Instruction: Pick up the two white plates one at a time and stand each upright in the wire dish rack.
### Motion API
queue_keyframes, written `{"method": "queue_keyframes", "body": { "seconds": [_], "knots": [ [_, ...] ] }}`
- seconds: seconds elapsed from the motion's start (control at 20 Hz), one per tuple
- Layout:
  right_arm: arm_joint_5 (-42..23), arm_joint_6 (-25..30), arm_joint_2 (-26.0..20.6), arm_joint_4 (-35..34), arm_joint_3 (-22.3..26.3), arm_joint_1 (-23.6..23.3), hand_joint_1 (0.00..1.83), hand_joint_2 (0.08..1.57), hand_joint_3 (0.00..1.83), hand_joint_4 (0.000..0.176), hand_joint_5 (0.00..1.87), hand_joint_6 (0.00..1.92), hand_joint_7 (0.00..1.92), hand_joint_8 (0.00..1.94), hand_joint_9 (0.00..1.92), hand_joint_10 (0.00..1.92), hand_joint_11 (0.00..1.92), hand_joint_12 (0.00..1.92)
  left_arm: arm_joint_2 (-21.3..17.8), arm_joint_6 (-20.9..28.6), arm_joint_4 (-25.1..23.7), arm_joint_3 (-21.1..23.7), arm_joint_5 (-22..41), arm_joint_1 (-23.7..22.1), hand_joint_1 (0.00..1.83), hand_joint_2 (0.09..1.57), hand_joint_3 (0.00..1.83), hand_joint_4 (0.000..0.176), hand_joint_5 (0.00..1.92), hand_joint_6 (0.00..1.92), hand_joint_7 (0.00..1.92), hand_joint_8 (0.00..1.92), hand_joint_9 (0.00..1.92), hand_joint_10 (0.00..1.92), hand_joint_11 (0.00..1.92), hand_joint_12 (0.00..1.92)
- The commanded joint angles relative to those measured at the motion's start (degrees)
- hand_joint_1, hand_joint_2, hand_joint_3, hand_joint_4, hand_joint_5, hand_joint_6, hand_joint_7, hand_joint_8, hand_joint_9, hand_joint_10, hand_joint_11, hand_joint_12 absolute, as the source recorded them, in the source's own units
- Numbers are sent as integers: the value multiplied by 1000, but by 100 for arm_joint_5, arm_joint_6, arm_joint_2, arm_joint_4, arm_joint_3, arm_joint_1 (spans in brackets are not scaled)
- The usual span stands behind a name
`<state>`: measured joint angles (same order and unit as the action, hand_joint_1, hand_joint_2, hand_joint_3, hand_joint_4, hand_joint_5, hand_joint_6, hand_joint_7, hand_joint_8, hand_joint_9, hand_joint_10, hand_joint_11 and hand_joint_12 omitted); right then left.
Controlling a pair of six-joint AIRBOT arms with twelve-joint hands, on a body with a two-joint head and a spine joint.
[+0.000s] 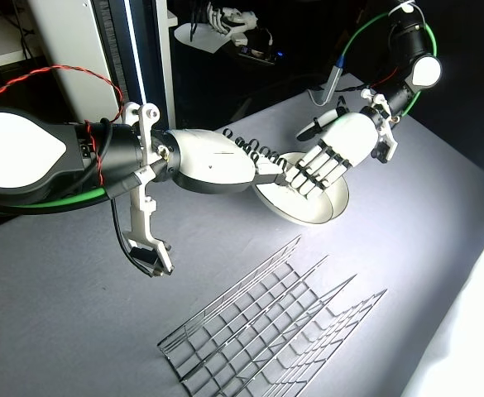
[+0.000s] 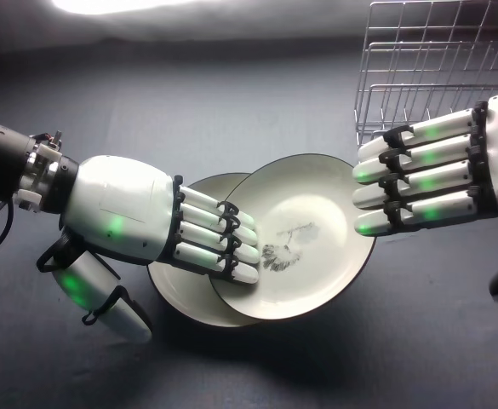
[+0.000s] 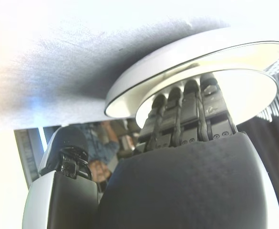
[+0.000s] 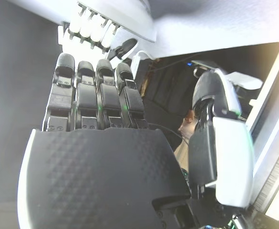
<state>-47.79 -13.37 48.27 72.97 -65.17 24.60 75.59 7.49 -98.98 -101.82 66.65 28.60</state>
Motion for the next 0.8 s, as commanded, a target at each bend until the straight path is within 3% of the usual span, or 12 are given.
{"method": "queue_keyframes", "body": {
  "seconds": [0.0, 0.05, 0.15, 0.3, 0.7, 0.75],
  "knots": [
    [-242, 2, 14, -388, -14, 5, 923, 1048, 0, 0, 90, 2, 57, 1, 47, 4, 0, 403, 169, 8, -338, 65, -177, 56, 0, 1240, 0, 0, 0, 0, 0, 0, 0, 0, 0, 0],
    [-217, 2, 46, -388, -19, 28, 1113, 1024, 0, 0, 108, 4, 88, 5, 98, 15, 0, 601, 173, 8, -337, 67, -179, 52, 0, 1236, 0, 0, 0, 0, 0, 0, 0, 0, 0, 0],
    [-162, 1, 123, -388, -19, 59, 1294, 1019, 0, 0, 81, 0, 87, 1, 94, 8, 0, 652, 187, 8, -305, 65, -209, 36, 0, 1240, 0, 0, 0, 0, 0, 0, 0, 0, 0, 0],
    [-2, 1, 278, -388, -53, 126, 1412, 1030, 1, 0, 98, 7, 88, 3, 116, 8, 0, 753, 212, 8, -268, 56, -225, 23, 0, 1243, 1, 0, 0, 0, 0, 0, 0, 0, 0, 0],
    [408, 0, 853, -390, -323, 170, 1524, 1120, 8, 0, 104, 1, 82, 2, 152, 5, 0, 738, 217, -2, -266, 51, -233, 20, 0, 1239, 0, 0, 0, 0, 0, 0, 0, 0, 0, 0],
    [438, 0, 908, -390, -342, 170, 1389, 1124, 7, 0, 100, 0, 86, 1, 127, 2, 0, 648, 218, -2, -266, 45, -233, 20, 0, 1256, 7, 0, 0, 0, 0, 0, 0, 0, 0, 0]
  ]
}}
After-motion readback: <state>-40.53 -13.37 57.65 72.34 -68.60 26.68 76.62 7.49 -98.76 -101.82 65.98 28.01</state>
